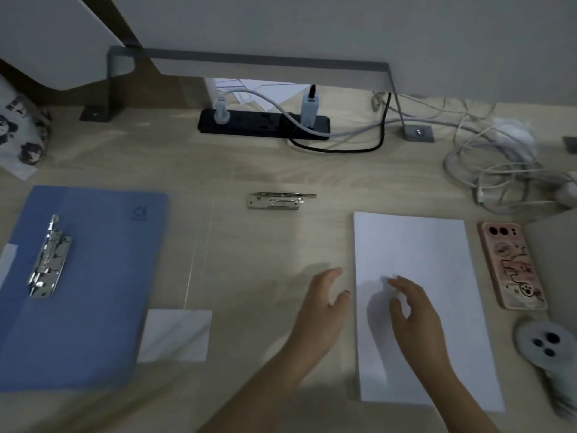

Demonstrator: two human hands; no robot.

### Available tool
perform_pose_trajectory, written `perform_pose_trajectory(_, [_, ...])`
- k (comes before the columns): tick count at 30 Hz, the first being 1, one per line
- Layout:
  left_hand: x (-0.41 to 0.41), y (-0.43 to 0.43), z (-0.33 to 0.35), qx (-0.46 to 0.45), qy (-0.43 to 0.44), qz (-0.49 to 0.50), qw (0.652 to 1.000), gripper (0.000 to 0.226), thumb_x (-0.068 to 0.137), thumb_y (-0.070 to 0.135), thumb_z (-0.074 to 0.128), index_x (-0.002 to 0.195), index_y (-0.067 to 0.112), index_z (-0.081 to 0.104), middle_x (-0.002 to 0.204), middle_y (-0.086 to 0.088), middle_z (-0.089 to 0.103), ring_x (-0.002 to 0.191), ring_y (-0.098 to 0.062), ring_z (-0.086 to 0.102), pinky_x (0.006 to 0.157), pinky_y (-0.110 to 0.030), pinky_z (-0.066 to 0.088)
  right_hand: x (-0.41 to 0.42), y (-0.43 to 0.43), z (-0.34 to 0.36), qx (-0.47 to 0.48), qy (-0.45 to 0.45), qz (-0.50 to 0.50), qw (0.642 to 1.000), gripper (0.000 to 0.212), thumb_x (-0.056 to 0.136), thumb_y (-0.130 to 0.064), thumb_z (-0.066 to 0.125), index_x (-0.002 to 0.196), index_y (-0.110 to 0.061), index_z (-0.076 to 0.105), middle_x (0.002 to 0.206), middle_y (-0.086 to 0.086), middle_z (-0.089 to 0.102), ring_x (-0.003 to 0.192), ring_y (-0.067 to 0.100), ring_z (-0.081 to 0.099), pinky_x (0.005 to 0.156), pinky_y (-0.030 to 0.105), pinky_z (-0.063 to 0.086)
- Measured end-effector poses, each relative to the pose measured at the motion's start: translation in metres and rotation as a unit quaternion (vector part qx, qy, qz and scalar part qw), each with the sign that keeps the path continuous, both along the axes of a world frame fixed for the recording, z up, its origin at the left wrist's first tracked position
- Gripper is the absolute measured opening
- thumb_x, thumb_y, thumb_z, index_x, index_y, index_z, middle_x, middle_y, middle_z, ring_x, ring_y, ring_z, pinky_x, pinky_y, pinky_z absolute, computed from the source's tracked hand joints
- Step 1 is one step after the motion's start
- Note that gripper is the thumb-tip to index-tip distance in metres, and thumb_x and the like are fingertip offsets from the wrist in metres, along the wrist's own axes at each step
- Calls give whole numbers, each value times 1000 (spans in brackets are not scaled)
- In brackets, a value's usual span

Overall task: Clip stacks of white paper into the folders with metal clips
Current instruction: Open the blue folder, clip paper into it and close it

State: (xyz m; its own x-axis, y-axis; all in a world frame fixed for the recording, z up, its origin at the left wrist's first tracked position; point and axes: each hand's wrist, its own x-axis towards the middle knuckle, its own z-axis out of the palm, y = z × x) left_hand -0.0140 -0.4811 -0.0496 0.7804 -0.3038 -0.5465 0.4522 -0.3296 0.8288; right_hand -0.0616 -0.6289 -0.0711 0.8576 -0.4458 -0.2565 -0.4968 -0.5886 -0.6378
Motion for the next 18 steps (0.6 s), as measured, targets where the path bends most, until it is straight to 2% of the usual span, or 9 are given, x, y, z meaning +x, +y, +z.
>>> perform_pose_trajectory(2, [-10, -22, -4, 1, 61, 6, 998, 48, 94, 14, 43, 140, 20, 32, 140, 6, 36, 127, -7, 36, 101, -19, 28, -4, -2, -9, -22, 12, 15, 1000, 31, 90, -4, 51, 118, -10, 60, 131, 11, 54, 120, 29, 52, 102, 35, 38])
perform_pose_trajectory(4, [-14, -34, -9, 48, 84, 14, 995, 44, 92, 13, 42, 135, 17, 37, 130, 0, 44, 115, -14, 46, 93, -23, 34, -6, -2, -14, -54, 16, 35, 998, 32, 88, -1, 53, 119, -7, 59, 132, 13, 54, 119, 29, 52, 101, 32, 37])
perform_pose_trajectory(6, [-15, -43, -12, 74, 87, 33, 993, 21, 88, 11, 42, 108, 15, 48, 101, -3, 53, 84, -15, 49, 78, -30, 42, -7, -3, -16, -61, 14, 44, 997, 34, 87, -1, 54, 120, -6, 58, 132, 13, 53, 120, 29, 51, 98, 28, 35])
perform_pose_trajectory(7, [-14, -46, -13, 78, 94, 47, 991, 10, 86, 10, 43, 93, 17, 47, 87, -1, 51, 73, -14, 47, 69, -30, 41, -8, -3, -16, -58, 14, 45, 997, 35, 87, -1, 54, 121, -6, 58, 133, 13, 52, 120, 28, 51, 97, 27, 35])
perform_pose_trajectory(10, [-7, -52, -15, 69, 87, 70, 991, 20, 84, 7, 42, 67, 17, 38, 62, 2, 38, 53, -10, 35, 47, -20, 28, -7, -5, -16, -44, 16, 47, 998, 35, 88, -4, 54, 123, -7, 56, 134, 12, 51, 121, 28, 50, 97, 26, 35])
perform_pose_trajectory(12, [-4, -54, -15, 60, 87, 63, 992, 20, 86, 8, 42, 67, 16, 45, 59, 2, 39, 51, -9, 35, 46, -19, 28, -6, -7, -15, -35, 15, 48, 998, 34, 90, -10, 53, 124, -8, 55, 134, 11, 50, 120, 27, 50, 99, 30, 38])
perform_pose_trajectory(14, [-4, -55, -17, 46, 84, 61, 993, 13, 90, 13, 42, 85, 13, 55, 70, 1, 49, 59, -8, 43, 53, -19, 34, -4, -9, -12, -15, 14, 41, 999, 34, 91, -17, 53, 124, -10, 55, 133, 9, 50, 116, 25, 52, 98, 33, 43])
perform_pose_trajectory(16, [-10, -55, -19, 7, 79, 68, 994, 16, 96, 21, 40, 98, 15, 55, 79, 3, 52, 68, -7, 48, 61, -18, 39, -2, -11, -7, 38, 9, 21, 999, 33, 91, -27, 51, 123, -17, 55, 130, 3, 50, 110, 15, 52, 92, 27, 43])
perform_pose_trajectory(18, [-18, -55, -22, -43, 72, 73, 994, 18, 97, 27, 40, 100, 16, 54, 82, 4, 54, 74, -9, 52, 69, -22, 44, 0, -13, -2, 109, 8, -5, 994, 31, 89, -35, 52, 119, -27, 55, 127, -4, 50, 107, 6, 47, 88, 20, 39])
